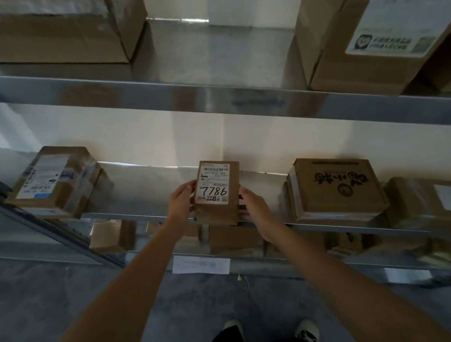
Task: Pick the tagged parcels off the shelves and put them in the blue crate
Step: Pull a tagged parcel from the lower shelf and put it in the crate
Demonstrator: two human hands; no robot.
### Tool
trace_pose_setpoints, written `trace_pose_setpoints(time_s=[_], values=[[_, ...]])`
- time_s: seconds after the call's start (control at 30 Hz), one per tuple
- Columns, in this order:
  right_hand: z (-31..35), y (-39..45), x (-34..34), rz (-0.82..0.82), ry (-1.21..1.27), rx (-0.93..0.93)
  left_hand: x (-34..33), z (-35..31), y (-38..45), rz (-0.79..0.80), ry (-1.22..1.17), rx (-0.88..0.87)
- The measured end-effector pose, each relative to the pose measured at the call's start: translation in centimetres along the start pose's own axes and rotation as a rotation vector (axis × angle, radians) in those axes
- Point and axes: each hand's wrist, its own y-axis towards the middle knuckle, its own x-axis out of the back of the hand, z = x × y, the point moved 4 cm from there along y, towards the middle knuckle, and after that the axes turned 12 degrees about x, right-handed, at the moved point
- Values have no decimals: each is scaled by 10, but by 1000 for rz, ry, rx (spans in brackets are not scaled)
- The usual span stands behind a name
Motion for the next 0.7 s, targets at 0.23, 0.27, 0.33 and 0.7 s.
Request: trace_pose_setpoints(time_s=[0.23,0.27,0.33,0.7], values=[[4,-2,-25,204,22,7,10,-2,13,-121,121,-59],[6,-4,-23,200,4,15,6,-3,13,-166,229,-128],[8,-6,-10,129,-53,43,-7,-10,9,-313,467,-325],[46,-51,224,-794,-236,538,-215,5,-37,101,578,-293]])
